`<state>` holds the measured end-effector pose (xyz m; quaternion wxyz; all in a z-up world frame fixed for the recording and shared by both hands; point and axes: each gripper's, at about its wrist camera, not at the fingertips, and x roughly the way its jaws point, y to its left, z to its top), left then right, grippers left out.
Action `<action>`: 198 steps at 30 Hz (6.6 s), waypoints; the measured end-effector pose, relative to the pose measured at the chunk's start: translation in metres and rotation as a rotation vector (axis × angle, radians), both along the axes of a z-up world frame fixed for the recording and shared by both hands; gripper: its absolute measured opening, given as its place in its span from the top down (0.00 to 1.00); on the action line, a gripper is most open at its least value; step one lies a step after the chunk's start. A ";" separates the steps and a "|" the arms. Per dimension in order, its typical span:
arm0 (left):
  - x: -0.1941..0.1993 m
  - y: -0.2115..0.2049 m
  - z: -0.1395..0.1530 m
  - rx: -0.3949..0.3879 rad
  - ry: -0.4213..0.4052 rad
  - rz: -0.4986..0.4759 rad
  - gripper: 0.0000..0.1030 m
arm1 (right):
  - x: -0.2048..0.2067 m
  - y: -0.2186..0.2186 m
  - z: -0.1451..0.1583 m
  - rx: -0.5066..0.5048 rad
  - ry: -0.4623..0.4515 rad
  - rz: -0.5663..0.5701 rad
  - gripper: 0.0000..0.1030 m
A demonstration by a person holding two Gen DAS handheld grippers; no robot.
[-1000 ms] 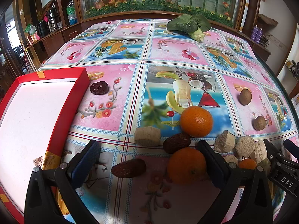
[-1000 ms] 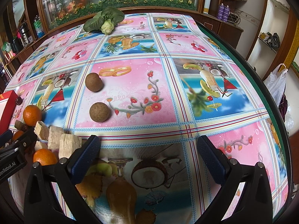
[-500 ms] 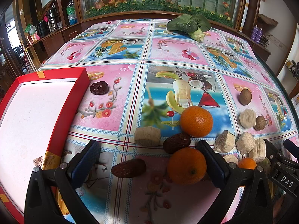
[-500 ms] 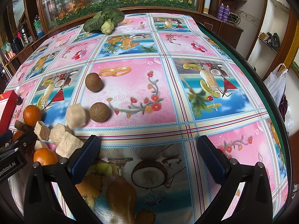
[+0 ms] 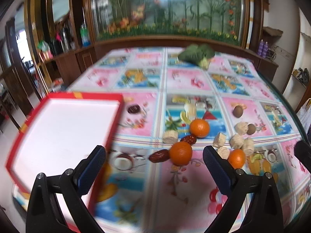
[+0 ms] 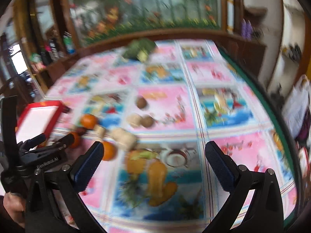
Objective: Organize fruits
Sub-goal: 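Grasp an orange with the left tool while the right tool grasps another orange, then carry both oranges into the red tray and open both tools, then move both open tools from the tray back over the fruits, then grasp a beige round pastry with the left tool while the right tool grasps a white cube, then carry the pastry and the cube into the red tray and release both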
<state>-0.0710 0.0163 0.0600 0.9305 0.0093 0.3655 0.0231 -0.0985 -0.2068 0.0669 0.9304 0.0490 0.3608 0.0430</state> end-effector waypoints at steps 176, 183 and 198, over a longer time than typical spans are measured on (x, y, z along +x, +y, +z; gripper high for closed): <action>0.034 -0.068 -0.032 -0.030 0.267 -0.347 0.49 | 0.075 -0.029 -0.046 0.373 0.113 0.339 0.64; 0.042 -0.078 -0.042 -0.037 0.271 -0.348 0.63 | 0.077 -0.052 -0.036 0.450 0.046 0.266 0.64; 0.014 -0.045 -0.013 -0.076 0.156 -0.331 0.78 | 0.078 -0.057 -0.039 0.384 0.018 0.210 0.64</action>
